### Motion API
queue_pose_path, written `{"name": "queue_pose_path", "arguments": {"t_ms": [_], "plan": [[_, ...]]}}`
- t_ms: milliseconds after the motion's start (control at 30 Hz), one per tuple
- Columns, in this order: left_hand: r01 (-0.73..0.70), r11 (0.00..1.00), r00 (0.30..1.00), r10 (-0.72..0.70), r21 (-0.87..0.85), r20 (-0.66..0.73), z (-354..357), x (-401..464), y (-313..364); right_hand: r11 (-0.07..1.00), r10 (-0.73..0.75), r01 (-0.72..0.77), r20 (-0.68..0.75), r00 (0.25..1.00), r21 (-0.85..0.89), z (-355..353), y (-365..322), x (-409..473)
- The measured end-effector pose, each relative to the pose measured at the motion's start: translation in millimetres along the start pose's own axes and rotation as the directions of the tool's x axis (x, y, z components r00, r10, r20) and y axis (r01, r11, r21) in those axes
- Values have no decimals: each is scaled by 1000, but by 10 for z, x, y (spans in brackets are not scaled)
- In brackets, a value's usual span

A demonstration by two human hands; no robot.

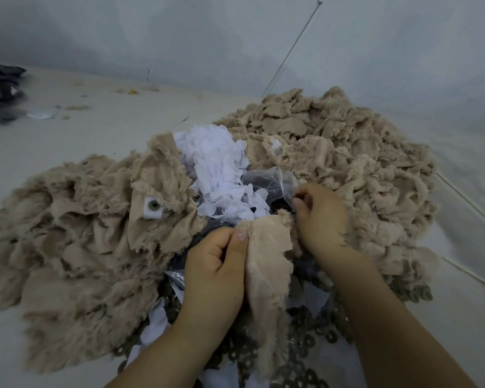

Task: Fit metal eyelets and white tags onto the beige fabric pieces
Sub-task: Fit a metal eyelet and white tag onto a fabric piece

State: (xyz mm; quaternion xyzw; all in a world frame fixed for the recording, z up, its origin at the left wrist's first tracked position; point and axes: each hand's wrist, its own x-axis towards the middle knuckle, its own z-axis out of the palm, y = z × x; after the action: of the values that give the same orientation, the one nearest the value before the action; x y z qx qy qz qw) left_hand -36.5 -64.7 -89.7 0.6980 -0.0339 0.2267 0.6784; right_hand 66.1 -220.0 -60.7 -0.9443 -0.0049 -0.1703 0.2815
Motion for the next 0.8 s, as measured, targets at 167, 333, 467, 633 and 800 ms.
{"name": "queue_pose_path", "arguments": {"t_ms": [167, 333, 467, 633, 800], "plan": [[-8, 1000, 1000, 8, -14, 15, 26, -9, 35, 941, 46, -170, 388, 920, 291, -459, 31, -436], [3, 999, 1000, -2, -33, 29, 67, -34, 66, 903, -117, -117, 500, 858, 413, -369, 26, -723], [16, 1000, 999, -16, -3, 48, 55, -38, 50, 680, -190, -208, 442, 877, 703, -349, -53, -767], [42, 999, 997, -41, -17, 61, 59, -49, 51, 570, -194, -216, 385, 902, 793, -330, 20, -781], [51, 999, 995, -50, -7, 91, 91, -61, 48, 619, -198, -100, 278, 940, 779, -312, -20, -859]]}}
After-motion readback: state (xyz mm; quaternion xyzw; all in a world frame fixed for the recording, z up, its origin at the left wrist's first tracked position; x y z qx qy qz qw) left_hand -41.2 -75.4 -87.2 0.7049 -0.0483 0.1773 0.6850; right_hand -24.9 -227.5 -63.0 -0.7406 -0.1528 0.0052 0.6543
